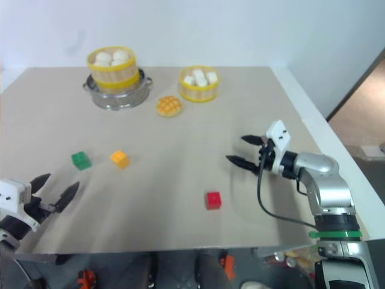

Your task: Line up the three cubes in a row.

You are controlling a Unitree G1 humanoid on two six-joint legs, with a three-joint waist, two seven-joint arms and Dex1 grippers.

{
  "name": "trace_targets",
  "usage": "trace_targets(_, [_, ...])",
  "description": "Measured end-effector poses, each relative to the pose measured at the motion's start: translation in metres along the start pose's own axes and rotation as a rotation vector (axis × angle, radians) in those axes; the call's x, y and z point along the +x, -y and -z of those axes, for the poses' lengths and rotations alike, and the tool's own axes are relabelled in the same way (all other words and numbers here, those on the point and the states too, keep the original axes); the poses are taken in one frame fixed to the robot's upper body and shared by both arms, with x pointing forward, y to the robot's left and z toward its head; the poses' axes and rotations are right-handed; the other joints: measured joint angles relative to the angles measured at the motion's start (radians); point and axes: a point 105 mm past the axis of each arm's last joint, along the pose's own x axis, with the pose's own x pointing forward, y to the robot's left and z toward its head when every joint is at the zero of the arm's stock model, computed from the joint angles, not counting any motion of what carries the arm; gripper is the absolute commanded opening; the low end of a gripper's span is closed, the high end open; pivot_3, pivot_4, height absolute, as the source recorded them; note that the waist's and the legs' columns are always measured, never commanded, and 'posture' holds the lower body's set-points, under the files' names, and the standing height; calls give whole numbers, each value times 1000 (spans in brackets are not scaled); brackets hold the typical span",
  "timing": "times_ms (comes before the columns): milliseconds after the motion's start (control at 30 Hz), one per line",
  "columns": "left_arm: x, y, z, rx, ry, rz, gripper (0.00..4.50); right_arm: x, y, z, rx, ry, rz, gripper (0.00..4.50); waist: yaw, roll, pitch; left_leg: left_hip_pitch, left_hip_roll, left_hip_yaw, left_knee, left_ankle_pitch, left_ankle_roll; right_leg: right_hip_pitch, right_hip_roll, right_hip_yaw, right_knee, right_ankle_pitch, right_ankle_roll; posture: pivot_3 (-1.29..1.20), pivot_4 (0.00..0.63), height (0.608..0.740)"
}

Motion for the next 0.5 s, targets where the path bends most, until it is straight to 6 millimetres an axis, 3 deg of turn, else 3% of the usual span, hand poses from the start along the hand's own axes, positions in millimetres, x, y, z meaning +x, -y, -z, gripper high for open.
trace_targets(500, [-6, 13, 8, -105, -27, 111, 4484, 7, 1, 6, -31, -20, -53, 4500, 0, 0, 0, 0, 1, 2, 0, 0, 0, -1, 0, 2, 0, 1, 0, 0, 150, 740])
